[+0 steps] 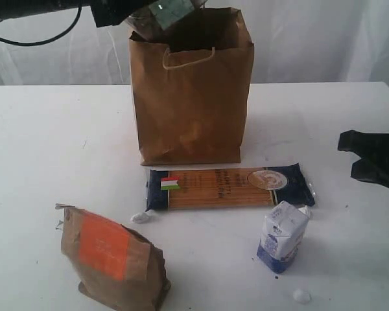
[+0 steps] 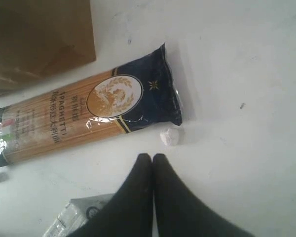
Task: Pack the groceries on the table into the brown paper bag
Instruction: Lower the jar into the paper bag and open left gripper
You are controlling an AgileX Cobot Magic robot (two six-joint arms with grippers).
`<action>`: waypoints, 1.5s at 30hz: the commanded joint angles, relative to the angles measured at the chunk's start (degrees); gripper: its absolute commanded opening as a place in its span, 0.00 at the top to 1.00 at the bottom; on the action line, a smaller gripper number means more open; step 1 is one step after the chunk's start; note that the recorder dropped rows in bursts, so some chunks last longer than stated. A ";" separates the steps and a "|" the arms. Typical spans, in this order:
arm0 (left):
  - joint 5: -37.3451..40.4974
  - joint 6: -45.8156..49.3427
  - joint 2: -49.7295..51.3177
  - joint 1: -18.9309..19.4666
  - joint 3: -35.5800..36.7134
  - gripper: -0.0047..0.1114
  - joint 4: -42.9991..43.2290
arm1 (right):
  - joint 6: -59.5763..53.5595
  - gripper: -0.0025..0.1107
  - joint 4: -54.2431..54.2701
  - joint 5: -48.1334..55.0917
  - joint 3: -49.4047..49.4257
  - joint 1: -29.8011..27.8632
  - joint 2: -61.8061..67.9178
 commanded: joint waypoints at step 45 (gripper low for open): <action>1.22 -10.80 1.38 -0.35 -1.91 0.41 7.23 | 0.36 0.98 -0.16 2.54 0.22 -0.34 -0.01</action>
